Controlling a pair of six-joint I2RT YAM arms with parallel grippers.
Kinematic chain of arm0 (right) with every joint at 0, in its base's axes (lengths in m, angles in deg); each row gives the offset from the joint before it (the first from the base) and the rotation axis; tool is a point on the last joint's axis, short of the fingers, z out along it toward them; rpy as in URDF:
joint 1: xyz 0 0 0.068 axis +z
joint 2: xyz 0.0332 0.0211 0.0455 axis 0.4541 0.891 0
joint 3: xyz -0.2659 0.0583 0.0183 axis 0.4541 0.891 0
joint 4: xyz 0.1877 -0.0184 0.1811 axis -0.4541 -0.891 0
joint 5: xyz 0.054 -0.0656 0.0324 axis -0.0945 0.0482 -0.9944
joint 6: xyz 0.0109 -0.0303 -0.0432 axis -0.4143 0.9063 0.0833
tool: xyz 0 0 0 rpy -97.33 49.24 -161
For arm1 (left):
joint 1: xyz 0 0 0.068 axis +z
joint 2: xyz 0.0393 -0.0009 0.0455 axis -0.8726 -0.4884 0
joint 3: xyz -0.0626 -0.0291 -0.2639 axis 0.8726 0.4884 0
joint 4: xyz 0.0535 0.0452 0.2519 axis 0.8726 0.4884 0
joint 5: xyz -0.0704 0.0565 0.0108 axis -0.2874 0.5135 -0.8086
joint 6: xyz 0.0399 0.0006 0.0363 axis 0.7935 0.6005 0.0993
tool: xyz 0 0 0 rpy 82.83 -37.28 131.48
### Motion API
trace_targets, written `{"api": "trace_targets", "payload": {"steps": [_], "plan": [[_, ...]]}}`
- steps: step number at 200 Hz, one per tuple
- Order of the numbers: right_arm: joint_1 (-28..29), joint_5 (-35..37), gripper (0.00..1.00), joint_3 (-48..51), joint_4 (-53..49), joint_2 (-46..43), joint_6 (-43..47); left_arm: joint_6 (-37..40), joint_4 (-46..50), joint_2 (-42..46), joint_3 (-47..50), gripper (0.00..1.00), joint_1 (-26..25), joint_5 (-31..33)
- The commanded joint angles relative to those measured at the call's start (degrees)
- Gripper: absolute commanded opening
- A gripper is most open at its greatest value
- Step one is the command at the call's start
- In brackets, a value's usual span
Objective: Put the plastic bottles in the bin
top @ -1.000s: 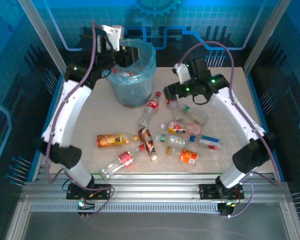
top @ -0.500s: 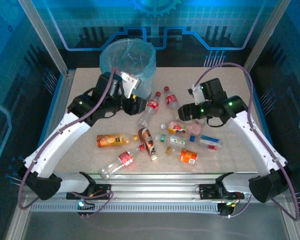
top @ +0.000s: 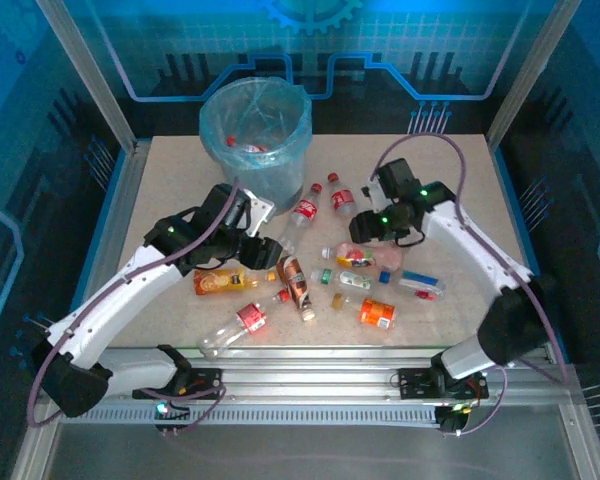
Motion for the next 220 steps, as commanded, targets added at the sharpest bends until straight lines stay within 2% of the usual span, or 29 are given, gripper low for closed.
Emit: {"api": "trace_targets", "payload": {"steps": [1,50,112,220], "plan": [[-0.7,3.2,0.66,-6.2,2.3,6.1,0.5,-0.2,-3.0,-1.4,0.4,0.62,-0.4,0.6],[-0.7,7.1,0.7,-17.5,0.1,20.3,1.8,1.0,-6.0,-3.9,-0.9,0.62,-0.3,1.7],[-0.9,10.0,0.73,-26.2,-2.0,32.5,3.0,1.6,-8.5,-5.0,0.2,0.62,-0.3,1.7],[-0.4,9.1,0.72,-32.1,-3.8,42.5,1.3,3.9,-10.0,-5.1,1.3,0.62,-0.3,2.1]]}}
